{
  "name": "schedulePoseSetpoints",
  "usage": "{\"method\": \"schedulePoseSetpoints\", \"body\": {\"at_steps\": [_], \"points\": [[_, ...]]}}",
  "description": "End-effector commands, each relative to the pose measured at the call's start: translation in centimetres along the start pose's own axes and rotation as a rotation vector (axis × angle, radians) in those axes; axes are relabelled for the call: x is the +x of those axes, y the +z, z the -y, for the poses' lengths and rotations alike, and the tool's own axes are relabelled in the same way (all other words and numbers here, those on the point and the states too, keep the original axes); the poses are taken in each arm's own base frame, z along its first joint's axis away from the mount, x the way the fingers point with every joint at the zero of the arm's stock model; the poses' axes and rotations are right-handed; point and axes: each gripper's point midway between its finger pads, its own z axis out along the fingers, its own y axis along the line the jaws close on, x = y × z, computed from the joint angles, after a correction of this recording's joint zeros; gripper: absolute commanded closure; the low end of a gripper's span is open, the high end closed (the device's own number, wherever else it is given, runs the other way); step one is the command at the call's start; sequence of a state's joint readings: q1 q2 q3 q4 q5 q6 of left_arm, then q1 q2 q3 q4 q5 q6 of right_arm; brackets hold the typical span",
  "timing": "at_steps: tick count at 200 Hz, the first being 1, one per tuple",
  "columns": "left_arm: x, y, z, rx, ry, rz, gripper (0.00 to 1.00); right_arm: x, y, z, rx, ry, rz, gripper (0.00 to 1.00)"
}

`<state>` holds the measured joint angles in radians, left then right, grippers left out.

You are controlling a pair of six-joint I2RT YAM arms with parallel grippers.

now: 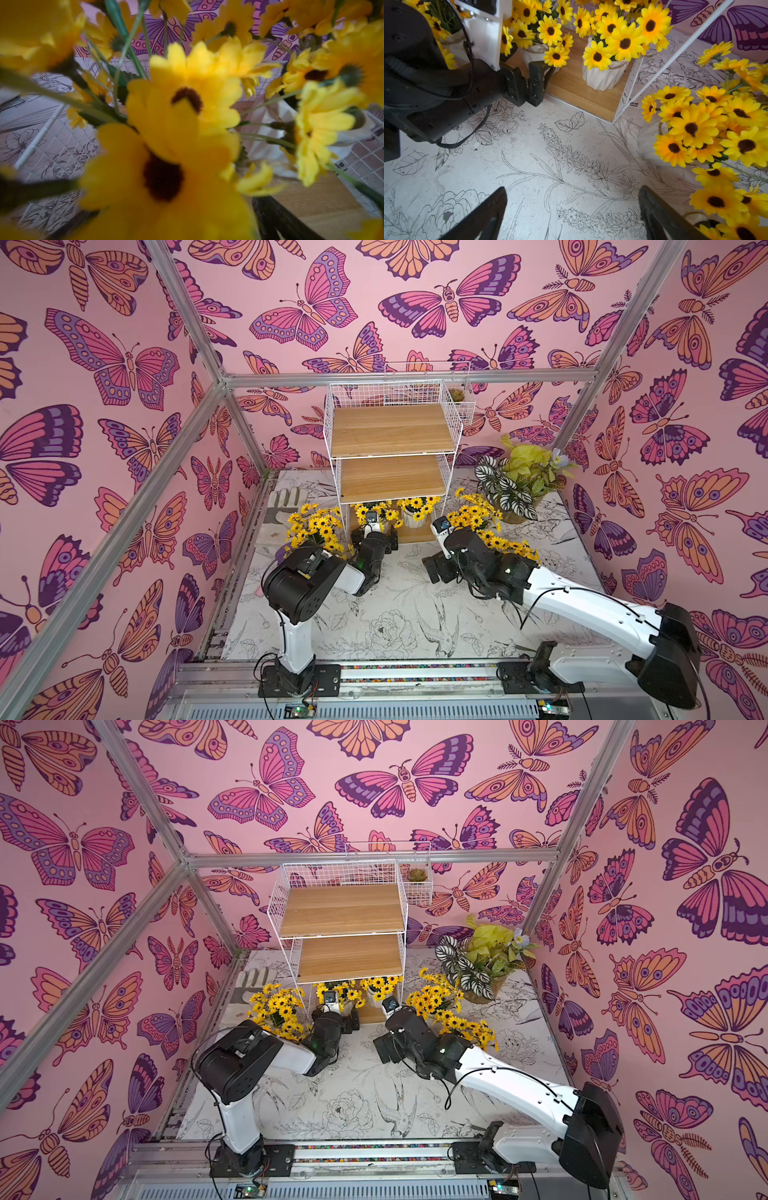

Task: Take the sunflower pots off the shelves
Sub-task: Pick up the sunflower pot from the shelf.

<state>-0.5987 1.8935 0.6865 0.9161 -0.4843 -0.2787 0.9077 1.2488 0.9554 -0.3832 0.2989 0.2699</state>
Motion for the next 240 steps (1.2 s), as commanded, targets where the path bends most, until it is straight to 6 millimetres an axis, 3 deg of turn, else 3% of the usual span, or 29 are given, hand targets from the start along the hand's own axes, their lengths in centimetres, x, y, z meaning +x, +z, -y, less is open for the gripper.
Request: {"method": "schedulePoseSetpoints", "body": {"at_steps": [1, 170, 203, 240], "points": [[1.2, 0.8, -0.6, -0.015, -0.009, -0.078, 0.00, -2.5, -0.6, -0.4, -0.024, 0.047, 0.050, 0.01], [2.6, 3.3, -0.5, -0.028, 0.016, -0.257, 0.00, -2.0, 0.9, -1.3, -0.060, 0.093, 0.020, 0.01], [2.6, 3.4, -0.3, -0.020, 0.016, -0.259, 0.05, -1.8, 0.8, -1.3, -0.068, 0.110, 0.024, 0.01], [2.8, 3.8, 0.0, -0.013, 0.025, -0.282, 0.00, -1.6, 0.4, -1.1, -0.067, 0.115, 0.026, 0.01]]}}
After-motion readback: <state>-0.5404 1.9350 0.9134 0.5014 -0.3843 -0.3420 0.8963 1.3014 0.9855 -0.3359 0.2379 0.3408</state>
